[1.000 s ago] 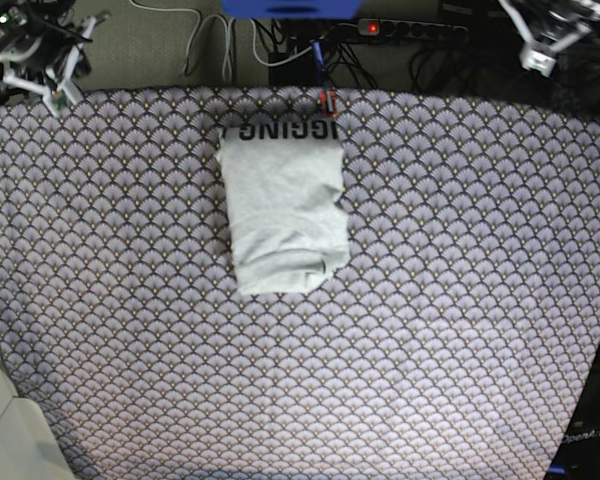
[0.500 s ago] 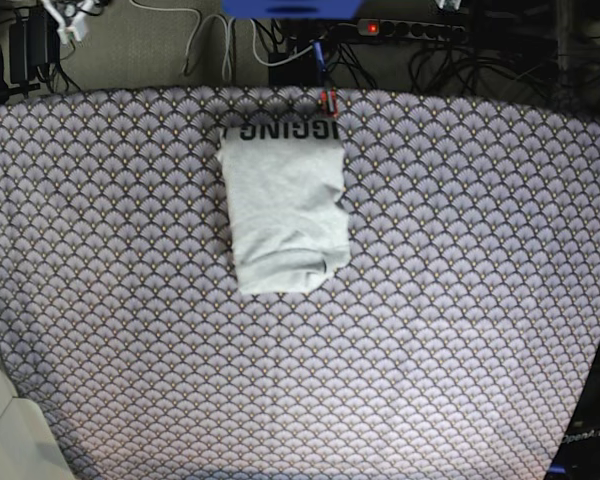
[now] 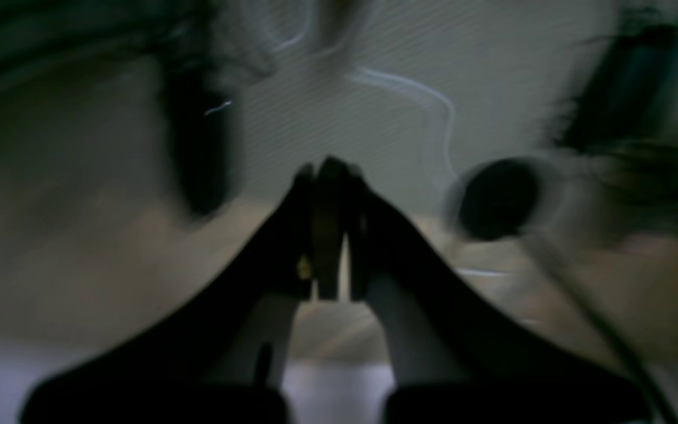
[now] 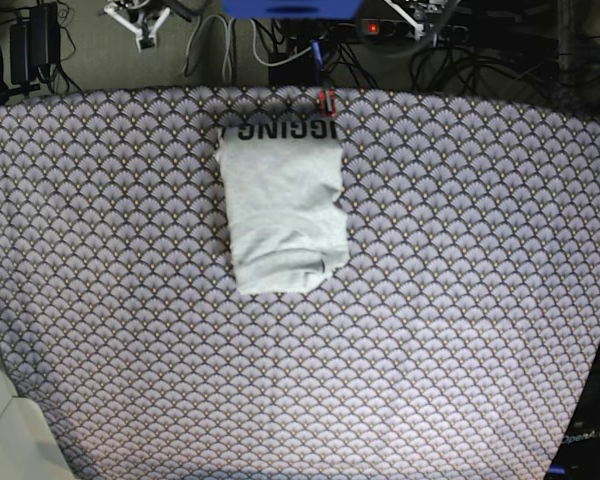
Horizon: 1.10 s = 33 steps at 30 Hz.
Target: Fold the T-shirt properly
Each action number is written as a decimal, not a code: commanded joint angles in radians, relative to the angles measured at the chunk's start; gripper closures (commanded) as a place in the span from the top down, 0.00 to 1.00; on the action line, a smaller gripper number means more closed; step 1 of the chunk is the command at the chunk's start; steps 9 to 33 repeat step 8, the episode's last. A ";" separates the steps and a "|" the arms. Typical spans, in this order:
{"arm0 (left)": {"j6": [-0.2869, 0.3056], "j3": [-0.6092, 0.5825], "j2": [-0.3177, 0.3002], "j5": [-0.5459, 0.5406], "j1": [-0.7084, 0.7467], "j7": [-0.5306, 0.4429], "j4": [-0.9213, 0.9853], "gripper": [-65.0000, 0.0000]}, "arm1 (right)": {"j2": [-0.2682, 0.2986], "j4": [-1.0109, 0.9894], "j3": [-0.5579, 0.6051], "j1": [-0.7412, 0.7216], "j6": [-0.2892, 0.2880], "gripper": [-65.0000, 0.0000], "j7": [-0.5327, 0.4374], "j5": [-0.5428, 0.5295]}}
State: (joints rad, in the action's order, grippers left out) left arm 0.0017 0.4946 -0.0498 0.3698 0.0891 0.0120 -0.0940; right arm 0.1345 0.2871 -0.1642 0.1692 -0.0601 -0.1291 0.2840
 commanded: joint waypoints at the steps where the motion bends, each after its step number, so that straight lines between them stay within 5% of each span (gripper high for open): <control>1: -0.018 -0.001 0.000 0.002 -0.002 0.003 0.000 0.01 | -0.002 0.002 -0.002 -0.003 0.024 0.00 -0.027 -0.002; 8: -0.029 0.002 -0.022 -0.004 -0.010 -0.005 -0.008 0.01 | -0.043 -0.099 -0.008 -0.030 0.105 0.00 -0.114 -0.006; 33: -0.029 0.002 -0.022 -0.004 -0.010 -0.005 -0.008 0.01 | -0.043 -0.099 -0.008 -0.030 0.105 0.00 -0.114 -0.006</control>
